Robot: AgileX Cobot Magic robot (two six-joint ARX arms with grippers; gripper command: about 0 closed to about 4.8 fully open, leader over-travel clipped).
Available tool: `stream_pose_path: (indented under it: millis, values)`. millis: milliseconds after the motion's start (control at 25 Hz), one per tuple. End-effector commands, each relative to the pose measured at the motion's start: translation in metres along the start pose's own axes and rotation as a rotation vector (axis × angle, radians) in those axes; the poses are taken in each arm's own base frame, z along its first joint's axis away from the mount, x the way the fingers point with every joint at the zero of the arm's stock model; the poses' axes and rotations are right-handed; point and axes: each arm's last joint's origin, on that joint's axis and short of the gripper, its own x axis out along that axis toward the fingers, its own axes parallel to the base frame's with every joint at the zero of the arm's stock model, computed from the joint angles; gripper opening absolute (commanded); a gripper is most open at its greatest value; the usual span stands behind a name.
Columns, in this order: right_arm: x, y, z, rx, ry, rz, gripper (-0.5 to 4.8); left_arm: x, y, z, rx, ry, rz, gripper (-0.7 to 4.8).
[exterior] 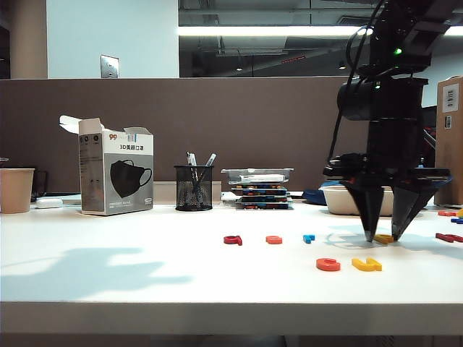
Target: Select the appropriate letters from the row of letter magnets placed on the table to arrange into the word "cup".
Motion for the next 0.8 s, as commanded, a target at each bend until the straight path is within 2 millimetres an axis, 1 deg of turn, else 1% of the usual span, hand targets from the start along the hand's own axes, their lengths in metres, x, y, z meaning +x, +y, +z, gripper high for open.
stream_pose_path:
  millis: [40,160,240,280,520,640,801]
  values:
    - [0.0052,0.0001,-0.0022,-0.002,0.03,0.005,2.06,-0.0021,-0.0007,0.001,0.003,-0.013,-0.009,-0.05]
    - [0.0053,0.0001,-0.0022,-0.002,0.03,0.004,2.04,-0.0021,-0.0007,0.001,0.003,-0.013,-0.009,-0.05]
    - [0.0053,0.0001,-0.0021,-0.002,0.029,0.002,1.94,-0.0021,-0.0006,0.001,0.003,-0.013,-0.009,-0.05]
    - [0.0053,0.0001,-0.0018,-0.002,0.026,0.003,1.77,-0.0021,-0.0006,0.001,0.003,-0.013,-0.009,-0.05]
    - [0.0054,0.0001,-0.0014,-0.002,0.022,0.003,1.74,-0.0021,-0.0006,0.001,0.003,-0.013,-0.009,-0.05]
    - [0.0054,0.0001,-0.0015,-0.002,0.022,0.003,1.5,-0.0021,-0.0006,0.001,0.003,-0.013,-0.009,-0.05]
    - [0.0054,0.0001,-0.0015,-0.002,0.022,0.003,1.47,-0.0021,-0.0007,0.001,0.003,-0.013,-0.009,-0.05]
